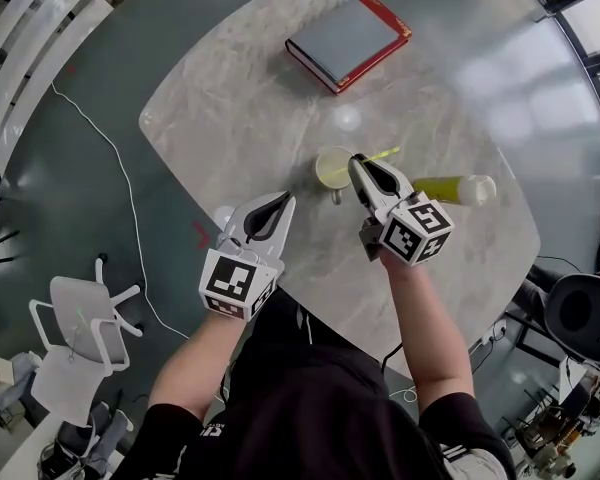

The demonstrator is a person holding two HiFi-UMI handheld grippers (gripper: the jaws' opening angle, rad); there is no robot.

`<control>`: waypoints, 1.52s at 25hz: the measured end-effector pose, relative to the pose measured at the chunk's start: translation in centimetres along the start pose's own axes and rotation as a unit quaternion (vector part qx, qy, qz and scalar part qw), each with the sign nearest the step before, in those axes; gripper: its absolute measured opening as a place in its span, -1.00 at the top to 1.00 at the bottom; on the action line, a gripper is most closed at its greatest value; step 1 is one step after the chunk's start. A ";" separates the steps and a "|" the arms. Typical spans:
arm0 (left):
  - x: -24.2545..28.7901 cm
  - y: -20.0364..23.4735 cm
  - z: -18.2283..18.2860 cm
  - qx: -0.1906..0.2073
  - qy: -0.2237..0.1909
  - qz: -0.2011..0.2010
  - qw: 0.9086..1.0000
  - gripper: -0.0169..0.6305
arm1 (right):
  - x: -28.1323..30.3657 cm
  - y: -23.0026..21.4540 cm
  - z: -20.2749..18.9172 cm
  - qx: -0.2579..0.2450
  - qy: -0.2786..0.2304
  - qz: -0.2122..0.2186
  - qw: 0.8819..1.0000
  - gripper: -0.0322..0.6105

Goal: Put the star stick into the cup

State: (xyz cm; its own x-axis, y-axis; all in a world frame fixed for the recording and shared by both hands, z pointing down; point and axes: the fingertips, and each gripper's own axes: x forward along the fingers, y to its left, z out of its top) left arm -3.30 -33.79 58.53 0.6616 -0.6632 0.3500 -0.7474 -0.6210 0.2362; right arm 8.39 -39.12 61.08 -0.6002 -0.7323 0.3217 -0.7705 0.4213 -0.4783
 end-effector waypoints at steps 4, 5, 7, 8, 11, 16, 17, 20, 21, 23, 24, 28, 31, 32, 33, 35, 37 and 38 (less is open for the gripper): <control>-0.5 0.3 -0.2 -0.004 -0.001 0.008 1.000 0.94 | 0.2 -0.9 -0.7 -0.001 0.010 -0.019 1.000 0.74; -0.6 0.4 -0.2 -0.004 -0.001 0.010 1.000 0.94 | 0.2 -1.1 -0.9 0.000 0.013 -0.022 1.000 0.71; -0.8 0.6 -0.3 -0.004 -0.002 0.015 1.000 0.94 | 0.2 -1.4 -1.3 0.003 0.019 -0.027 0.999 0.61; -1.0 0.8 -0.3 -0.004 -0.003 0.018 1.000 0.95 | 0.2 -1.4 -1.5 0.005 0.023 -0.028 0.999 0.54; -1.6 1.0 -0.2 -0.007 -0.007 0.026 1.000 0.95 | 0.1 -1.3 -2.2 0.011 0.030 -0.032 0.999 0.41; -2.2 0.6 0.6 -0.005 -0.016 0.030 0.999 0.95 | -0.6 -1.2 -3.0 0.032 0.039 -0.033 0.998 0.19; -2.3 0.5 0.7 -0.005 -0.018 0.030 0.999 0.94 | -0.9 -1.2 -3.2 0.037 0.042 -0.033 0.998 0.12; -2.5 -0.1 1.1 -0.005 -0.023 0.029 0.999 0.94 | -1.7 -1.1 -3.4 0.050 0.046 -0.027 0.997 0.08; -2.6 -0.4 1.2 -0.006 -0.024 0.028 0.999 0.94 | -2.0 -1.1 -3.3 0.053 0.045 -0.026 0.997 0.08; -3.1 -0.9 1.4 -0.005 -0.025 0.026 0.999 0.94 | -2.7 -0.9 -3.5 0.061 0.043 -0.029 0.997 0.08; -3.4 -1.1 1.6 -0.004 -0.026 0.027 0.999 0.94 | -3.0 -0.8 -3.6 0.067 0.043 -0.031 0.996 0.08; -5.0 -1.5 2.7 0.002 -0.035 0.034 0.999 0.95 | -4.6 0.0 -4.0 0.087 0.041 -0.025 0.995 0.11; -5.9 -2.2 3.8 0.006 -0.039 0.035 0.999 0.94 | -6.3 1.2 -3.5 0.082 0.033 -0.018 0.996 0.20; -6.1 -2.4 4.1 0.008 -0.040 0.034 0.999 0.94 | -6.9 1.6 -3.3 0.078 0.030 -0.017 0.996 0.21; -6.3 -2.7 4.4 0.008 -0.041 0.033 0.999 0.94 | -7.5 2.0 -3.0 0.075 0.027 -0.015 0.997 0.22; -6.8 -3.5 4.9 0.005 -0.042 0.027 0.999 0.94 | -8.6 2.8 -2.6 0.069 0.020 -0.011 0.997 0.24; -7.2 -4.4 5.3 -0.009 -0.041 0.018 0.999 0.94 | -9.8 3.7 -2.1 0.062 0.012 -0.008 0.998 0.28; -7.5 -4.8 5.3 -0.017 -0.039 0.014 0.999 0.94 | -10.4 4.1 -1.8 0.057 0.008 -0.007 0.998 0.30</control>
State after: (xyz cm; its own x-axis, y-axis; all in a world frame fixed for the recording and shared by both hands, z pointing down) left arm -4.30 -28.05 49.98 0.6419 -0.7114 0.2862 -0.7667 -0.5874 0.2591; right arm 11.09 -28.80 57.19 -0.5932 -0.7291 0.3413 -0.7502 0.3468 -0.5629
